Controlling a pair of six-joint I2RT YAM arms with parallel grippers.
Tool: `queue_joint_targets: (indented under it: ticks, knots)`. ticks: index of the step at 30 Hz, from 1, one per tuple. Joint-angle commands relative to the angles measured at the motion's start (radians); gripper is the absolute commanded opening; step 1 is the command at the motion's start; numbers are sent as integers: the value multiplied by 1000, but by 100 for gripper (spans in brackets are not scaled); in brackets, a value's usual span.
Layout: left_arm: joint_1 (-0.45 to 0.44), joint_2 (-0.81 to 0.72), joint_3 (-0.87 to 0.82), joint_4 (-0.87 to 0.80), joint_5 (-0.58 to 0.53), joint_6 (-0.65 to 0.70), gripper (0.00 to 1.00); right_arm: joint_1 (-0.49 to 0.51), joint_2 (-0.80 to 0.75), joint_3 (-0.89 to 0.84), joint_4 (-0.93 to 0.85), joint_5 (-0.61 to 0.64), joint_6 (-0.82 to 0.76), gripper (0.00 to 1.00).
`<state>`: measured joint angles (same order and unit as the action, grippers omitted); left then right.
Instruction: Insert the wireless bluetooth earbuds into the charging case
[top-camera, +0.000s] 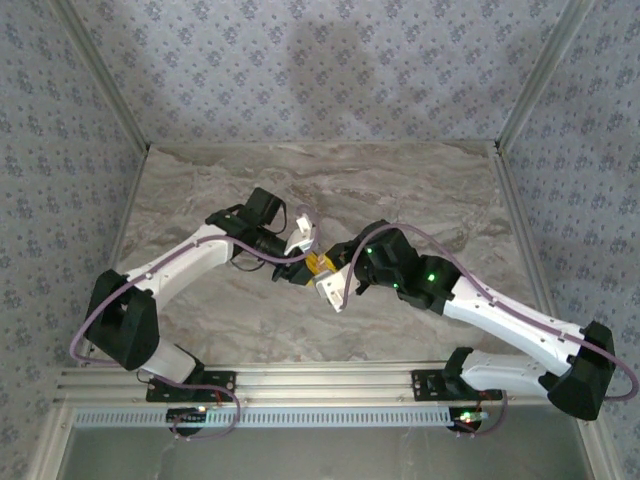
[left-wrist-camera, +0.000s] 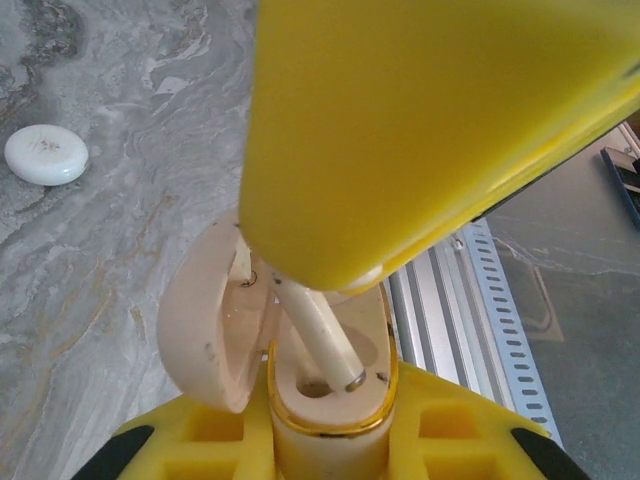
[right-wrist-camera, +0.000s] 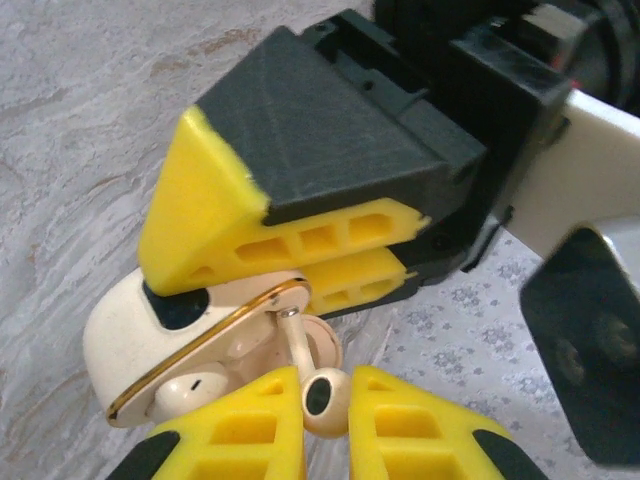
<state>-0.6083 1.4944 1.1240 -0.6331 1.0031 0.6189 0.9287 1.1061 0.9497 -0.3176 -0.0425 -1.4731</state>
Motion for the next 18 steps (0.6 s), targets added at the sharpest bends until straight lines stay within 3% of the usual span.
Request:
queue_joint_targets:
  ticks: [1, 18]
  knots:
    - [-5, 7, 46, -23, 45, 32, 19, 9, -4, -17, -25, -31, -101, 15]
    - [-9, 9, 53, -28, 38, 45, 19, 24, -12, -44, 47, -123, -79, 12]
